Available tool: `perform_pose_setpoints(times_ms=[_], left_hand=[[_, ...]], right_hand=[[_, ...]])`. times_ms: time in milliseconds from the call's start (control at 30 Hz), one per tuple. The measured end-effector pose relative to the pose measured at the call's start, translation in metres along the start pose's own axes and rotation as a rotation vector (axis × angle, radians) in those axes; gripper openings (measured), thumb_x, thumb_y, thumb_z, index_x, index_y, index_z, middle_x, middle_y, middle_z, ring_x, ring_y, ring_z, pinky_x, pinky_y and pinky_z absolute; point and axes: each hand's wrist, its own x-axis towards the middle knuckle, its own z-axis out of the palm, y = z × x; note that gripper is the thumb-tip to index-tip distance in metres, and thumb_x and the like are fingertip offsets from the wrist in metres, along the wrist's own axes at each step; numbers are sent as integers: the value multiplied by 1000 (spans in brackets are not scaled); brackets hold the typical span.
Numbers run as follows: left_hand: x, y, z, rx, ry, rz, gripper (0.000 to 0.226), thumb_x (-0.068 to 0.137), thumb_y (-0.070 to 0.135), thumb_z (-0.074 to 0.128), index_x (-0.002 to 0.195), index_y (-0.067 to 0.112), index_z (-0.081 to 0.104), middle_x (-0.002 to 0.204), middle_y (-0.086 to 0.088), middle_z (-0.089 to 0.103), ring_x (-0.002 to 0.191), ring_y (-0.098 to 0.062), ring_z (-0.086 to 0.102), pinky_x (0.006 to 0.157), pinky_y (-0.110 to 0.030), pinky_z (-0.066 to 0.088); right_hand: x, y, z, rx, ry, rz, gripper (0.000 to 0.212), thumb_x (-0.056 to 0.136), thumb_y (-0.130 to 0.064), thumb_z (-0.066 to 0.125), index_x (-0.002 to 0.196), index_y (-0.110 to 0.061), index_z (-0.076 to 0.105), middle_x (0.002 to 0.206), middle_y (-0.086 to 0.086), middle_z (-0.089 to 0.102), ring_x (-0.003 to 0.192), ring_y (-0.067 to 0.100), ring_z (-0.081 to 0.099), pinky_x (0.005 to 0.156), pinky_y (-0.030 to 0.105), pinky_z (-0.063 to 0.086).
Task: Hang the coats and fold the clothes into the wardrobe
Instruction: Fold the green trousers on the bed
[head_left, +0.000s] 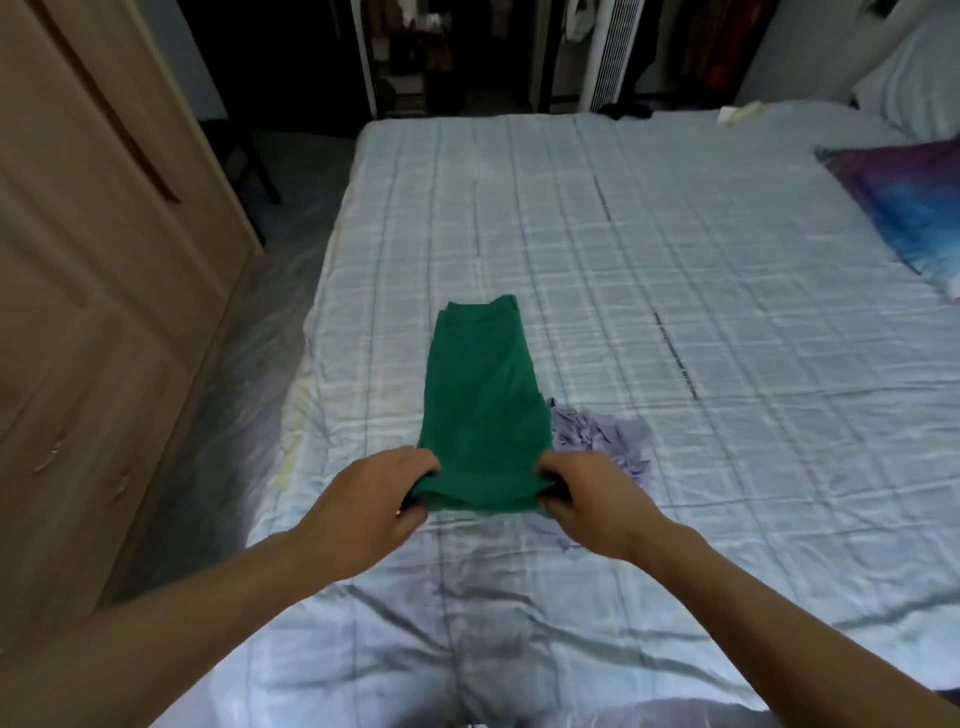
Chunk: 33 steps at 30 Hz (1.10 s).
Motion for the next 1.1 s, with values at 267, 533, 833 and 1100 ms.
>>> perform_pose_setpoints(times_ms=[267,533,833,1100], left_hand=[[79,-50,-3,-131,112,-163,34,77,11,70,97,32,53,70,15,58,64,-11,55,56,-24,46],[209,-144,4,-176,146,-224,20,78,9,72,86,22,60,69,14,60,60,0,56,50,-14,37],[343,-235,40,-241,125,-289,13,83,8,67,87,19,61,74,3,64,59,-7,56,56,-32,51],[404,-277,91,-164,57,-488,40,84,18,68,122,14,54,113,-9,62,101,-27,57,86,-43,52]], right_hand=[[88,20,-14,106,203,75,14,87,-12,64,99,-16,65,89,-2,70,78,17,62,70,36,52],[232,73,-24,166,225,152,16,82,-10,71,96,-18,67,87,-6,69,81,13,64,73,26,50],[376,147,-14,206,269,219,17,85,-7,69,94,-21,64,87,-9,65,75,4,59,66,6,44],[421,186,33,43,151,403,76,88,-18,66,151,-16,24,140,14,44,124,32,45,104,44,39]])
